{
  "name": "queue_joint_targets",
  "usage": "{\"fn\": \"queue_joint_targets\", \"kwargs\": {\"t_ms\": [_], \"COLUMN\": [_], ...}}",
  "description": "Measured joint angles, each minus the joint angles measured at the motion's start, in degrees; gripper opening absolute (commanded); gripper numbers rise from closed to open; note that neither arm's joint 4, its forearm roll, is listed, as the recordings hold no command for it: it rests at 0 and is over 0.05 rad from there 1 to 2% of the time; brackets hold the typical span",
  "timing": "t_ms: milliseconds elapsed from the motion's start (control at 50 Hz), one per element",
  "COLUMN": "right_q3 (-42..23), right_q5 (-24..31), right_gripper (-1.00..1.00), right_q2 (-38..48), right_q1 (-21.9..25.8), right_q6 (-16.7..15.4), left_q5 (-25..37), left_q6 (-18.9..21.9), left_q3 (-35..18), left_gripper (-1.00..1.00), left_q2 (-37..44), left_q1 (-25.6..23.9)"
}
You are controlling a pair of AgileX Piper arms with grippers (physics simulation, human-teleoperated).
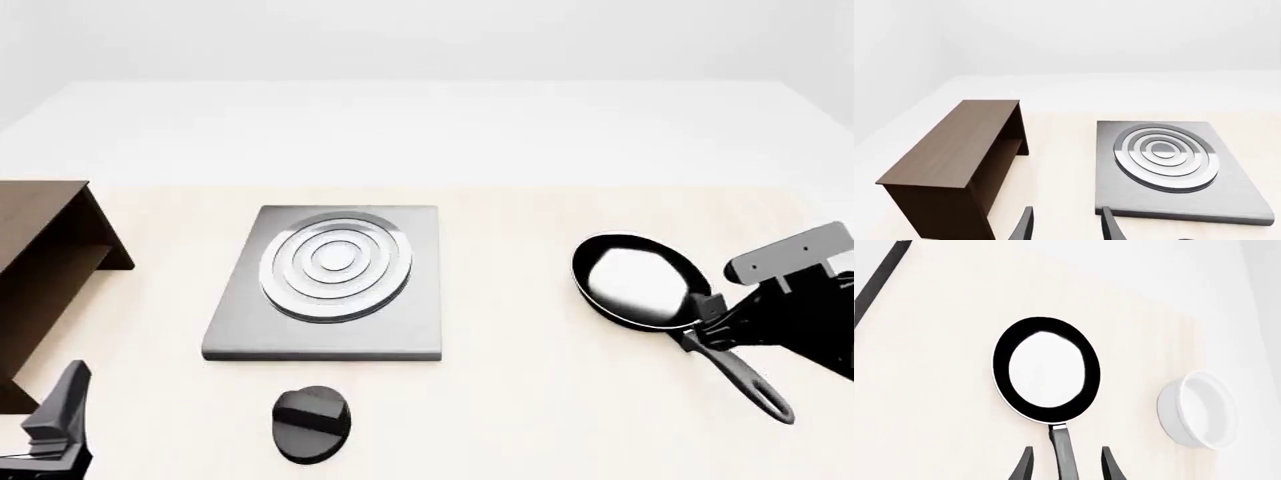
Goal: Turn on the stove and put the frying pan on it.
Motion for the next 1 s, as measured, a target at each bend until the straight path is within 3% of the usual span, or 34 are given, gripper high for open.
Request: {"fn": "queue_joint_targets", "kwargs": {"t_ms": [480, 1000], "right_q3": [7.5, 9.3], "right_q5": [-12.3, -21.5], "right_gripper": [1.0, 1.0], "right_q2": [8.9, 18.0], "right_q1": [-3.1, -7.0], "right_q6": [-2.2, -5.1], "left_q5": [2.5, 1.0], "left_q6": [-1.3, -2.6], "left_q3": [-1.5, 1.0], "left_gripper": [1.0, 1.0], "left_q2": [0.0, 0.0], "left_q1": [0.4, 0.6]}}
